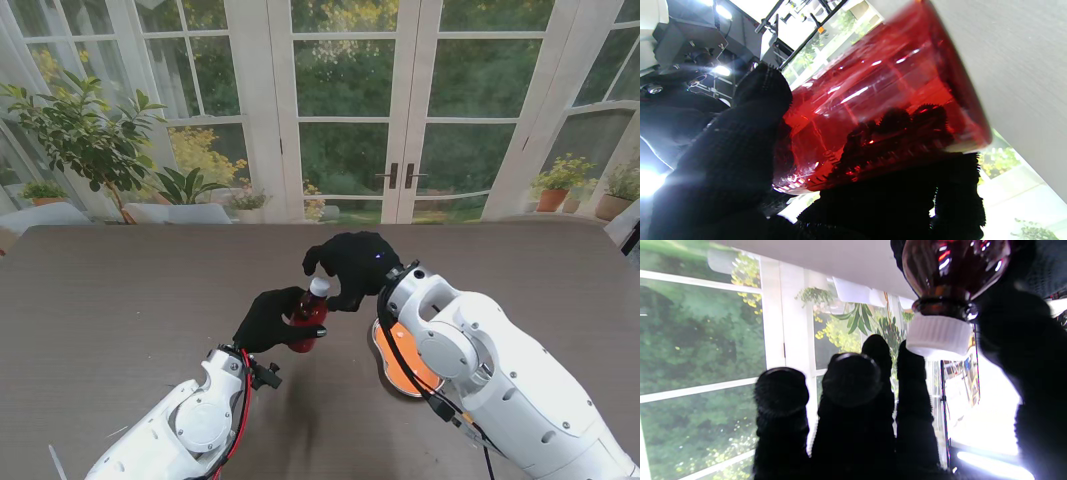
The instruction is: Collect the cotton balls from the tray into a sample bottle
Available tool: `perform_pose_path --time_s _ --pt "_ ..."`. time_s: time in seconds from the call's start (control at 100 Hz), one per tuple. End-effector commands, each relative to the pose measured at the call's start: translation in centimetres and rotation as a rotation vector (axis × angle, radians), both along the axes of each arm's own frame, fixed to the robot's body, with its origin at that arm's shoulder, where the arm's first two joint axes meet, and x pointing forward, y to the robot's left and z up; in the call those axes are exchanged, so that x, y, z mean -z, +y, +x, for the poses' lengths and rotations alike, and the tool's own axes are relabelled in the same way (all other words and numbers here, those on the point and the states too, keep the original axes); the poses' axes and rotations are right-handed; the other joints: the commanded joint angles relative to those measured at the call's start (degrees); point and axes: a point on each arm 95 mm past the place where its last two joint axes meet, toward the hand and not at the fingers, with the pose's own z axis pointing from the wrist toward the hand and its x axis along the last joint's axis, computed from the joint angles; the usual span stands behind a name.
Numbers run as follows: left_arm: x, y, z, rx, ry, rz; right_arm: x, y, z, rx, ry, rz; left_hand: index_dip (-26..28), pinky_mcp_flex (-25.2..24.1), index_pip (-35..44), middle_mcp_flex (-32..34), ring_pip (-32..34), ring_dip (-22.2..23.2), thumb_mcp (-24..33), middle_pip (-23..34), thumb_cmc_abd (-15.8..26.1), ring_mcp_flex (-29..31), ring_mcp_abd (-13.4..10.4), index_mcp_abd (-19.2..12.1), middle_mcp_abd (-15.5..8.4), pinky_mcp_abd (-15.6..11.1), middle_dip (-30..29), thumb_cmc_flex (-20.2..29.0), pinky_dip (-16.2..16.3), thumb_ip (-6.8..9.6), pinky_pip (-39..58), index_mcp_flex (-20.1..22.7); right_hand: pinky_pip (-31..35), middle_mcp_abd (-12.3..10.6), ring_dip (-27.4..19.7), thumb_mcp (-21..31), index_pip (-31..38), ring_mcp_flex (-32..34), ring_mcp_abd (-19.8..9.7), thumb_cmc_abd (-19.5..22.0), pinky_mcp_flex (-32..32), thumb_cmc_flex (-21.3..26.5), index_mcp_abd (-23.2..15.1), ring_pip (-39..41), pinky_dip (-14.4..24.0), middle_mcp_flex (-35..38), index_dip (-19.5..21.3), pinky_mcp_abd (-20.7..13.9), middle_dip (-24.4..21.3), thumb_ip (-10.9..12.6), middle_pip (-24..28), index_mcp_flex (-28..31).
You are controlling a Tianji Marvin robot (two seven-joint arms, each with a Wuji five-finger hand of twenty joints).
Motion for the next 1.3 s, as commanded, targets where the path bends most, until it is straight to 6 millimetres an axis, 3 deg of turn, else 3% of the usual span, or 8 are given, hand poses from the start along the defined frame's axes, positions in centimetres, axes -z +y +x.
perform_pose_path --time_s 0.0,0.25,0.49,0.63,0.87,0.94,1.0,1.29 --pt "-0.10 -0.35 -0.07 0.015 0.006 0.002 -0.35 -0.12 -0.34 -0.007 0.004 -0.005 2.37 -0.43 13.49 5.77 1.42 1.41 12.96 5.74 10.61 2.10 0.15 -12.42 -7.02 -2.19 1.64 13.93 0.50 3.64 0.67 8.11 -0.29 0.40 -0.83 1.76 -0.90 2.86 -0.67 1.26 -1.35 -5.19 3.52 -1.21 0.27 -2.48 -0.11 -1.30 -0.51 1.06 0.05 -2.83" --pt "-0.10 -0.38 -0.06 0.017 0.006 0.002 -0.65 -0.39 -0.30 0.077 0.024 -0.032 2.39 -0.39 13.53 5.81 1.43 1.42 12.97 5.75 10.56 2.16 0.21 -12.44 -7.14 -2.16 1.64 13.88 0.51 3.63 0.70 8.18 1.62 3.12 1.17 -16.11 0.59 2.81 2.13 31.27 -1.75 -14.96 5.32 1.53 2.55 -1.00 0.69 0.08 -0.71 3.40 1.05 1.53" --pt "-0.11 -0.37 -0.06 0.017 -0.001 0.003 -0.40 -0.13 -0.15 0.099 0.058 -0.079 2.33 -0.34 13.49 5.85 1.43 1.43 13.03 5.75 10.53 2.14 0.26 -12.46 -6.99 -2.25 1.63 13.94 0.52 3.65 0.73 8.14 2.66 3.58 1.52 -28.77 2.70 2.79 2.30 41.28 -0.74 -12.88 2.97 4.37 2.70 2.21 3.32 0.77 0.01 5.81 0.58 10.05" --pt "-0.08 -0.36 -0.05 0.018 -0.002 0.005 -0.21 0.11 -0.19 0.088 0.061 -0.079 2.34 -0.38 13.54 5.84 1.44 1.43 13.07 5.76 10.50 2.13 0.31 -12.38 -7.03 -2.22 1.63 13.91 0.52 3.64 0.72 8.22 2.94 3.18 1.87 -29.02 3.82 2.88 2.13 40.35 -0.01 -10.61 1.86 5.50 2.66 3.56 4.02 0.93 0.24 6.33 0.74 13.27" --pt "-0.05 -0.32 -0.08 0.017 -0.002 0.009 -0.03 0.42 -0.31 0.059 0.059 -0.076 2.35 -0.34 13.55 5.84 1.43 1.43 13.00 5.77 10.54 2.08 0.26 -12.36 -6.95 -2.15 1.62 13.88 0.53 3.62 0.74 8.24 3.28 1.46 2.03 -15.58 6.31 2.84 1.54 34.34 0.82 -5.29 0.12 7.66 1.99 7.18 6.09 1.43 0.66 5.43 0.93 18.44" --pt "-0.05 -0.31 -0.08 0.017 -0.002 0.009 0.00 0.46 -0.31 0.049 0.059 -0.070 2.35 -0.35 13.54 5.79 1.41 1.42 12.99 5.75 10.57 2.04 0.25 -12.34 -7.01 -2.16 1.61 13.89 0.53 3.62 0.74 8.22 3.35 0.97 1.96 -13.28 11.03 2.85 0.96 31.05 0.94 -1.45 -1.17 7.86 1.62 7.53 -2.09 1.36 0.72 -1.48 0.93 16.98" --pt "-0.05 -0.31 -0.08 0.017 -0.002 0.010 0.04 0.47 -0.30 0.045 0.056 -0.062 2.34 -0.38 13.50 5.78 1.40 1.42 12.97 5.75 10.59 2.03 0.22 -12.38 -7.05 -2.17 1.62 13.89 0.52 3.62 0.73 8.13 3.33 0.71 1.97 -12.15 13.79 2.86 1.02 29.46 1.04 0.39 -1.78 7.94 1.45 7.75 -5.28 1.25 0.67 -3.43 0.98 15.53" --pt "-0.04 -0.29 -0.10 0.019 -0.001 0.014 0.08 0.40 -0.28 0.019 0.061 -0.044 2.36 -0.42 13.54 5.79 1.38 1.42 13.00 5.75 10.62 2.04 0.24 -12.42 -6.96 -2.28 1.63 13.91 0.50 3.63 0.68 8.15 2.84 0.38 1.56 -8.35 15.66 2.86 0.07 22.83 0.81 5.89 -4.51 6.85 1.13 7.18 -8.02 0.84 0.59 -5.14 0.88 7.49"
